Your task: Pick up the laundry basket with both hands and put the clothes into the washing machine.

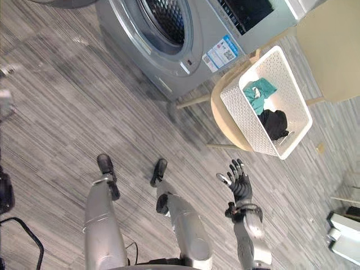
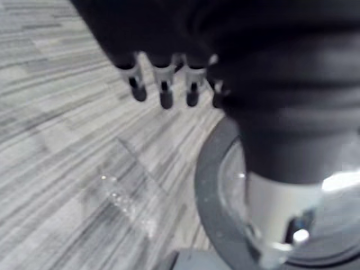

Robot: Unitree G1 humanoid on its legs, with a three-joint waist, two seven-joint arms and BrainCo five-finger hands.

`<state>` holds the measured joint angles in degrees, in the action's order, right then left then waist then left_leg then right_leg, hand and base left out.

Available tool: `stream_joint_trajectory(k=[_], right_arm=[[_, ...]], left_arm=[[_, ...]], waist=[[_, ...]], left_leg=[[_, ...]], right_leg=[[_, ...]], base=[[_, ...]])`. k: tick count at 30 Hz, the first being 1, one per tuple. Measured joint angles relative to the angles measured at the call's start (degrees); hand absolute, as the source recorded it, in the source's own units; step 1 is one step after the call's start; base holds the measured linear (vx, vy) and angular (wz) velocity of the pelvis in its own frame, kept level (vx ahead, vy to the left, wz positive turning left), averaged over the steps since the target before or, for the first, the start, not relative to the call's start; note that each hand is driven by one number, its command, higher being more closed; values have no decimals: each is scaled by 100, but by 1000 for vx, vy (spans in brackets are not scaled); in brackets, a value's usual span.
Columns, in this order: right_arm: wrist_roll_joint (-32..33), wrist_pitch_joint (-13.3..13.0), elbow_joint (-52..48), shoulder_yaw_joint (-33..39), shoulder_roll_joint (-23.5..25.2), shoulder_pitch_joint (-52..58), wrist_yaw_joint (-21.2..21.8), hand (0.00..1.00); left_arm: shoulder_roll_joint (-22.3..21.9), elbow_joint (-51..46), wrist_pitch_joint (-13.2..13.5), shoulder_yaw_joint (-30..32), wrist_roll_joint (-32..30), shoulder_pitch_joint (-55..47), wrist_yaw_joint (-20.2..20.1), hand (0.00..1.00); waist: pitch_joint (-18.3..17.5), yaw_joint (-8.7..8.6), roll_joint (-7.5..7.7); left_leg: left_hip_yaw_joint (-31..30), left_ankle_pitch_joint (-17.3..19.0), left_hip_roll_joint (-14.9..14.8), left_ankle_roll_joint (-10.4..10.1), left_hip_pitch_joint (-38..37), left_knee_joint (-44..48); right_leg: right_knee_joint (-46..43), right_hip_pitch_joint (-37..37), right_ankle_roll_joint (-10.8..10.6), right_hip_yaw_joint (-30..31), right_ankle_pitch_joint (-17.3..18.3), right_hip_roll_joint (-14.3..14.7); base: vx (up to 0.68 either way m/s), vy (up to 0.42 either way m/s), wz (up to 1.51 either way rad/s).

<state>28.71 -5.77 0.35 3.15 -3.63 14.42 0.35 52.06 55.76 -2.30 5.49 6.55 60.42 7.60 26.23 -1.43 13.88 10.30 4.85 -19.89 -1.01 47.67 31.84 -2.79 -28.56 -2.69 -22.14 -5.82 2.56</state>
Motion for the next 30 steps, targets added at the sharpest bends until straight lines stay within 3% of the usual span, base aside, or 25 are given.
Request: stream_joint_trajectory(k=[3,9,12,16,21,30], right_arm=[[113,-5,-436,2,268,314,60,0],[402,-66,-1222,-137,363,544,170,0],[625,-140,-1364,-150,363,577,263,0],[679,-195,-1379,-153,365,722,287,0],[853,-214,-1361,-157,386,844,331,0],[899,-211,-1364,-194,383,881,361,0]], left_arm=[[-25,-611,-37,29,8,403,-4,0],[-314,-1085,2,-151,309,879,53,0],[-417,-1076,4,-379,682,1167,365,0],[-224,-1070,38,-431,1290,1391,541,0],[12,-1068,54,-581,2169,1671,722,0],[-3,-1071,144,-259,2276,1673,747,0]], waist=[[3,16,-4],[15,72,-18],[15,83,-18],[18,129,-22],[21,145,-11],[22,141,-12]], left_leg=[[-112,27,-127,43,531,353],[-101,101,-248,106,1031,660],[-22,223,-395,149,1216,889],[112,575,-653,166,1449,1097],[235,583,-813,226,1557,1320],[372,580,-916,230,1514,1455]], right_leg=[[13,-264,129,-163,-112,90],[32,-532,148,-359,-125,140],[17,-666,202,-328,-163,191],[70,-841,272,-217,-224,330],[63,-942,286,-118,-275,355],[-61,-955,288,-83,-271,328]], base=[[133,8,-8],[112,10,-1],[86,31,-29],[48,37,-32],[46,41,-20],[53,24,-6]])
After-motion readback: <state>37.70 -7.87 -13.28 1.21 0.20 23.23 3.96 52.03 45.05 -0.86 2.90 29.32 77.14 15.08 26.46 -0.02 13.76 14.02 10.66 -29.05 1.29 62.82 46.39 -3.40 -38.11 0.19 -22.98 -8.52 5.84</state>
